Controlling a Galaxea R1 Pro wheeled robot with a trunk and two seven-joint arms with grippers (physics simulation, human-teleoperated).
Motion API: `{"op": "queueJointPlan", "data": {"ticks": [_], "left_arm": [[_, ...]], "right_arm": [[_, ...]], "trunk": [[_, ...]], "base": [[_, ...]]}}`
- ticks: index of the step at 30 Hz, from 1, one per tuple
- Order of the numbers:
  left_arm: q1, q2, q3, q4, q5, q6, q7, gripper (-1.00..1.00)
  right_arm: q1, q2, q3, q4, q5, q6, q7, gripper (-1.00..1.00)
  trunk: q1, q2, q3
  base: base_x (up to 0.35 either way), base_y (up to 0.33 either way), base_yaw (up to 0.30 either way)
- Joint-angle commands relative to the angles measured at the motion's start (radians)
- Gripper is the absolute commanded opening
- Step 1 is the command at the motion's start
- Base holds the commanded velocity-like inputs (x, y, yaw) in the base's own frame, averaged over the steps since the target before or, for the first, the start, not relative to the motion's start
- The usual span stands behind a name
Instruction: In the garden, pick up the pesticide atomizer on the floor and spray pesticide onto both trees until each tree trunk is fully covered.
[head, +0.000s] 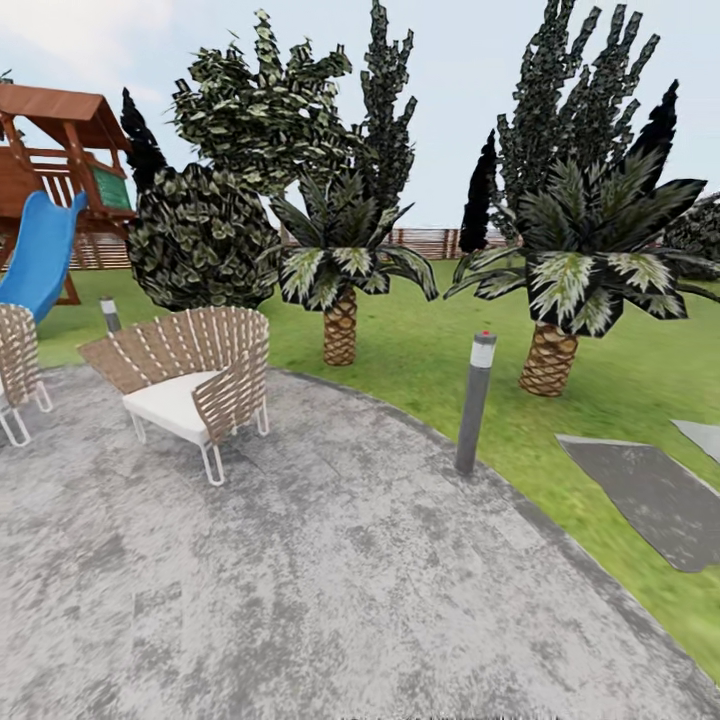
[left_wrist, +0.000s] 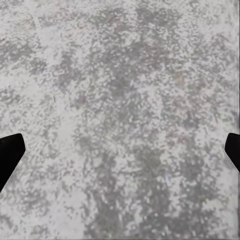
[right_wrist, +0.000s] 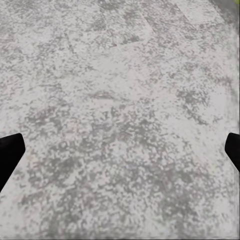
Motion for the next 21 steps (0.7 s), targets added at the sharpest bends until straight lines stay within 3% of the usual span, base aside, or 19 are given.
{"op": "queueJointPlan", "data": {"ticks": [1, 21], "left_arm": [[0.000, 0.000, 0.000, 0.000, 0.000, 0.000, 0.000, 1.00], [0.000, 0.000, 0.000, 0.000, 0.000, 0.000, 0.000, 1.00]], "right_arm": [[0.000, 0.000, 0.000, 0.000, 0.000, 0.000, 0.000, 1.00], [0.000, 0.001, 0.000, 0.000, 0.000, 0.000, 0.000, 1.00]], "trunk": [[0.004, -0.007, -0.004], [0.081, -0.147, -0.076]], "base": [[0.000, 0.000, -0.300], [0.000, 0.000, -0.300]]}}
